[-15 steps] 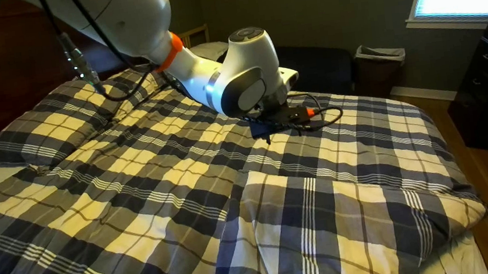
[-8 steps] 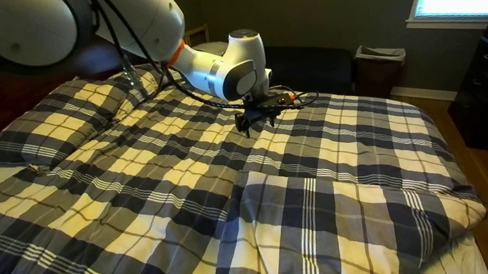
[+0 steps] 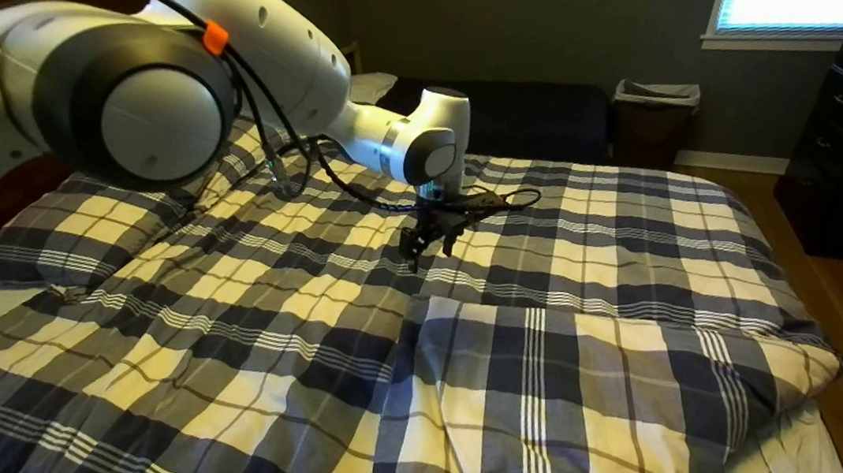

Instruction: Move the black remote to the right and then cover it with the duvet

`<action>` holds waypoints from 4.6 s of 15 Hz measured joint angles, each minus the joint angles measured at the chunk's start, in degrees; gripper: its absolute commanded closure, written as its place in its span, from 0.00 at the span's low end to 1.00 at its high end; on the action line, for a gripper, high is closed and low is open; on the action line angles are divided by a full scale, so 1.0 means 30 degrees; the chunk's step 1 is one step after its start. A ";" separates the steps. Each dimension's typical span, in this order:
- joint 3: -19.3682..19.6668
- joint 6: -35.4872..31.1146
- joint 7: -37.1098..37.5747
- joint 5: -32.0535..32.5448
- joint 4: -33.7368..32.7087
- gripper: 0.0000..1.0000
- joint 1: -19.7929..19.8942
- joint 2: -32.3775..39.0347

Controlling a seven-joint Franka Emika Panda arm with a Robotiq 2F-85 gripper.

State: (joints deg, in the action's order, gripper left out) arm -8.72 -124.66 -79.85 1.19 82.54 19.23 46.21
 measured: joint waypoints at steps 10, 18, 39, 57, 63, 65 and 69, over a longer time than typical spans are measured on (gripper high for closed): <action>0.1826 0.0818 -0.1171 0.0283 -0.0545 0.00 -0.1682 0.1571; 0.1775 -0.3092 0.0112 0.0180 -0.0487 0.00 -0.1964 0.2991; 0.1594 -0.4193 0.1411 0.0217 -0.2431 1.00 -0.2120 0.5510; 0.5502 -0.3543 0.3787 0.1424 0.1231 0.97 -0.0690 -0.0085; 0.5229 -0.3969 0.3552 0.1424 0.2567 0.97 -0.0182 -0.1144; 0.5195 -0.4003 0.3552 0.1424 0.2595 0.99 -0.0181 -0.1145; 0.5653 -0.4562 0.4865 0.2025 0.2579 0.99 -0.0457 -0.1139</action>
State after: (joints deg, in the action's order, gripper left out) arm 8.24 -138.35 -65.26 7.27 90.28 17.86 42.79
